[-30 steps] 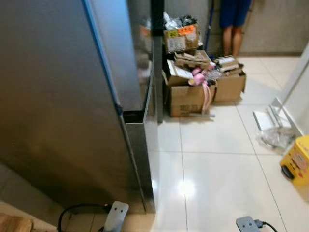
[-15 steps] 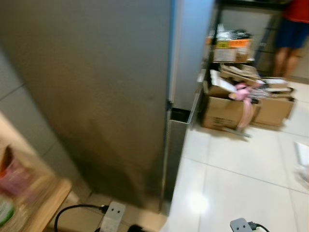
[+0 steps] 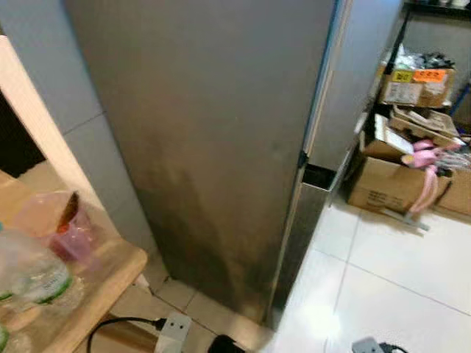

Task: Restocking fridge

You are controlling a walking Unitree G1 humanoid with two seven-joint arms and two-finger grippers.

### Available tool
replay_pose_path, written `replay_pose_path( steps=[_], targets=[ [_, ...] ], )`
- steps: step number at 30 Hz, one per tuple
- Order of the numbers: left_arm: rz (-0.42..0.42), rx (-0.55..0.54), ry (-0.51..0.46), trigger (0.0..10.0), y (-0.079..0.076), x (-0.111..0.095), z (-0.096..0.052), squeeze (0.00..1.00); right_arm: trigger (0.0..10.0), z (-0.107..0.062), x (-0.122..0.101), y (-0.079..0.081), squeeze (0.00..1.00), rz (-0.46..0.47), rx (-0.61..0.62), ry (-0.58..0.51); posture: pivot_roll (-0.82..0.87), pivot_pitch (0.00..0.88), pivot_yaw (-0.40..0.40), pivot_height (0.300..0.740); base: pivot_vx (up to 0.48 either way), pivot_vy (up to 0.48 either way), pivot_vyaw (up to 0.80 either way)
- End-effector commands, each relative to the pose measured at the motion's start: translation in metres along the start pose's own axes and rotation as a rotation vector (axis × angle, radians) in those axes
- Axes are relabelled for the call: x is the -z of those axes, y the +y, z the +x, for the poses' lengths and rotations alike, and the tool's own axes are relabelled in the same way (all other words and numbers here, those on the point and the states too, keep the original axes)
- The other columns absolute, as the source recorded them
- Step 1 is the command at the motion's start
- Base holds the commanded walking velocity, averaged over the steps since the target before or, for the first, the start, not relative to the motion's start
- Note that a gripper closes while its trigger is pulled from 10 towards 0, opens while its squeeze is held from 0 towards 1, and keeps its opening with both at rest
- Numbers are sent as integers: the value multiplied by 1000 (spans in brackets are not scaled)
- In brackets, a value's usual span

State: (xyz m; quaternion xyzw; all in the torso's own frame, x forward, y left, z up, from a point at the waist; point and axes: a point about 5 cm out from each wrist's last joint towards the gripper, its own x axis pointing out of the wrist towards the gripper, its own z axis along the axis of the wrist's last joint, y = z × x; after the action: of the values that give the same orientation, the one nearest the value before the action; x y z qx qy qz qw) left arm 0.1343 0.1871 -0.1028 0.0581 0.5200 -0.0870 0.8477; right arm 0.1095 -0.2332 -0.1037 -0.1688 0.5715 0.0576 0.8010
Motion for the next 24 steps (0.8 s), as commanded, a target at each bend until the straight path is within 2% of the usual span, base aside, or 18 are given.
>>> replay_pose_path(
  steps=[1,12,21,24],
  targets=[
    [-2,15,4,10000,-4,1,0,0,10000,0,-3,-5,0,-3,18,-8,-29,7,-33,740,0,-435,0],
    [-7,16,4,10000,-4,2,0,0,10000,0,-3,-4,0,-12,3,-12,-30,10,-33,740,0,-435,0],
    [-12,16,4,10000,-5,2,0,0,10000,0,-2,-1,0,-29,-29,-6,-30,9,-37,740,0,-382,799],
    [-25,6,2,10000,-4,2,0,0,10000,0,-2,0,0,-34,-35,-7,-30,9,-36,740,0,0,800]
  ],
)
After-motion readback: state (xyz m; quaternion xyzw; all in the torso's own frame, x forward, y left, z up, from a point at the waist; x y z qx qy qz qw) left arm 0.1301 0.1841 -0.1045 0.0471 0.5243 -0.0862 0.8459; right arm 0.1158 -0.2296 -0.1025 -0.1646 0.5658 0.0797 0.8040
